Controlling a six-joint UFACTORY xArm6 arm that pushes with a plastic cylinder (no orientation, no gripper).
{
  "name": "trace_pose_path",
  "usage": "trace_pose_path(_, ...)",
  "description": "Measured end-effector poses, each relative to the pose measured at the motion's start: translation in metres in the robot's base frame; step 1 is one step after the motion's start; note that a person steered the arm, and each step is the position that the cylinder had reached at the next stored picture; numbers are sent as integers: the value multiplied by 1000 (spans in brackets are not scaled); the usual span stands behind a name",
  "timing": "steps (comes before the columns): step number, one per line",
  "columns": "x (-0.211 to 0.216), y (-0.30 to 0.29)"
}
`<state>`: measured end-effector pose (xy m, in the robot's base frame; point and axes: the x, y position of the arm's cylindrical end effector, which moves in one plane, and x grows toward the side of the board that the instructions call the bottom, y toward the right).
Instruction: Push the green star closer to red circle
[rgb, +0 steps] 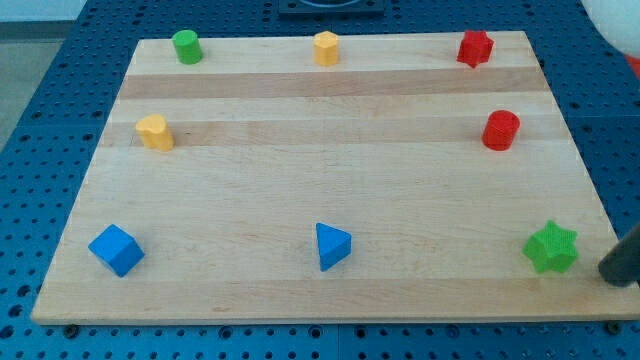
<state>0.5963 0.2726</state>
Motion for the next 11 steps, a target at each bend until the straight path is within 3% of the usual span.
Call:
trace_pose_path(8,-81,-134)
trace_pose_path(11,-97,-121)
